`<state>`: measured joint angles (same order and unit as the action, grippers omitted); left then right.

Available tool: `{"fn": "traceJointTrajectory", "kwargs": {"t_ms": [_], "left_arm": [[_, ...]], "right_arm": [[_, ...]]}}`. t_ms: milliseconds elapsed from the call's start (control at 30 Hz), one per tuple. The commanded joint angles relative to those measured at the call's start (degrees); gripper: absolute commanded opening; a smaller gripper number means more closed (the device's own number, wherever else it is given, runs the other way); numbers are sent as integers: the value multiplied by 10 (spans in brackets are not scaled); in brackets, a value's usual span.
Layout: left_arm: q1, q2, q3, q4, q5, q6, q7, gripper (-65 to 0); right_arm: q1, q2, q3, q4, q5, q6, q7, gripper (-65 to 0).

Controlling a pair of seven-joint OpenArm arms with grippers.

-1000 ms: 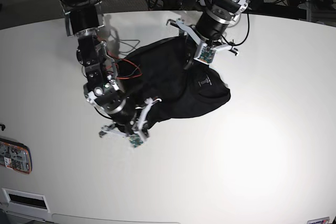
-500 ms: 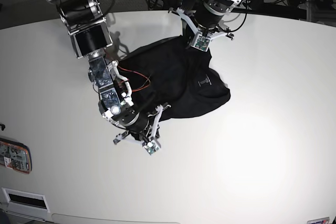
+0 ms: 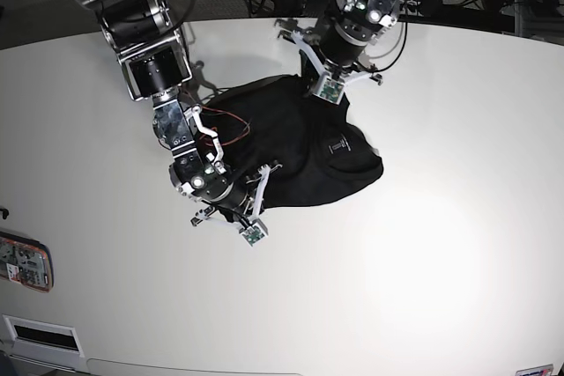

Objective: Fold the T-shirt properly
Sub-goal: 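Lift the bundle with both grippers and fold it over onto itself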

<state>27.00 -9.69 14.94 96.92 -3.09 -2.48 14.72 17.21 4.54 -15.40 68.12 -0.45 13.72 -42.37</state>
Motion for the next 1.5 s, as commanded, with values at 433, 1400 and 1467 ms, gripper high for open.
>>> {"fn": "traceJointTrajectory", "kwargs": {"t_ms": [433, 1400, 1467], "left_arm": [[-16, -13, -138, 5, 8, 11, 8, -650], [-247, -19, -121, -144, 9, 13, 9, -650], [-265, -19, -95, -156, 10, 13, 9, -650]], "right_arm": [[-71, 57, 0, 108, 1, 1, 7, -650], [-337, 100, -22, 373, 0, 1, 5, -650], [-337, 98, -37, 373, 0, 1, 6, -650]]}}
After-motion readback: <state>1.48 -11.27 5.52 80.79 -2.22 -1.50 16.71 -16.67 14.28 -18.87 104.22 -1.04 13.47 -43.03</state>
